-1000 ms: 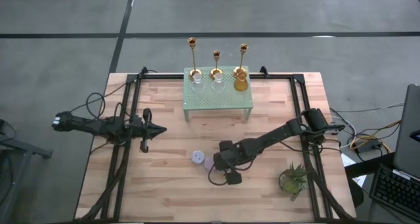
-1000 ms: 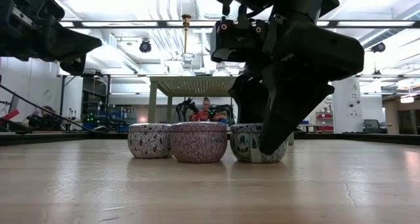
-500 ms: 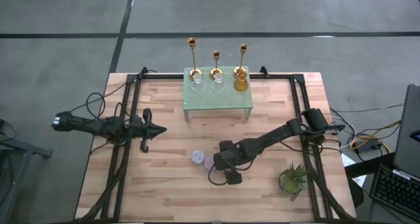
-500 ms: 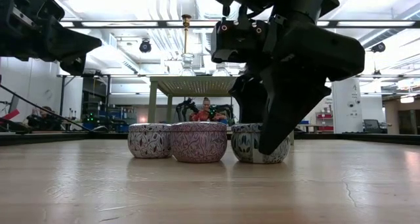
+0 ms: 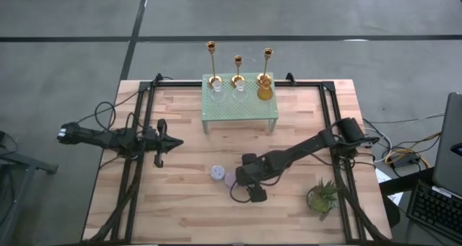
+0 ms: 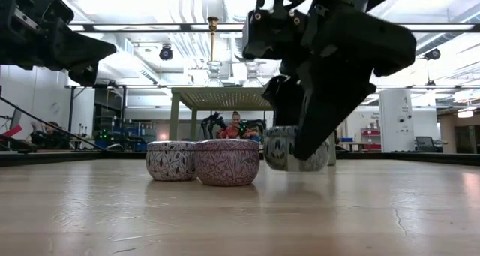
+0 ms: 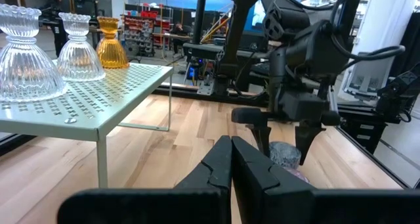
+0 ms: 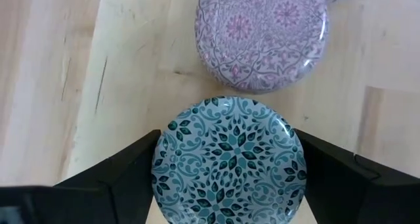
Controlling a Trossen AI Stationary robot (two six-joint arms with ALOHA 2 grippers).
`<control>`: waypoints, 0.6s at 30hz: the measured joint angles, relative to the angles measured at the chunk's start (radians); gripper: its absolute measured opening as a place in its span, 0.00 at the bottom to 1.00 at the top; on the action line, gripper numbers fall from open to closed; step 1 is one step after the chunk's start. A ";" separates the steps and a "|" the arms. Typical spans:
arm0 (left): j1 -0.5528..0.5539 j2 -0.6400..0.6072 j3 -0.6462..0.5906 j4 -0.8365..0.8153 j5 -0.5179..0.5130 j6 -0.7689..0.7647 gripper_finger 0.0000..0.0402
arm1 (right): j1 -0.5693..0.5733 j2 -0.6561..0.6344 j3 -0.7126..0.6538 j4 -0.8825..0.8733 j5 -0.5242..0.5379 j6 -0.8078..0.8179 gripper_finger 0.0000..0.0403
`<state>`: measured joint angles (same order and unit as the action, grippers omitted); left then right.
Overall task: Pick & Place candle stick holders
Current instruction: Put the blue patterned scented candle on the shelf
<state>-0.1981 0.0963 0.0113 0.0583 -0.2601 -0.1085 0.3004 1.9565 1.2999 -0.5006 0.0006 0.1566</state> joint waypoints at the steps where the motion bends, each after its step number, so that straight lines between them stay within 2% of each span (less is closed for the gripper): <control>1: 0.000 0.000 0.000 0.000 0.000 0.000 0.02 | 0.000 -0.005 0.000 -0.007 0.000 0.000 0.75; 18: 0.000 0.004 0.000 0.000 0.000 0.000 0.02 | -0.030 -0.128 0.002 -0.126 0.004 0.045 0.75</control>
<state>-0.1982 0.1001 0.0113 0.0580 -0.2600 -0.1085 0.2700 1.8287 1.3018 -0.6265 0.0042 0.2014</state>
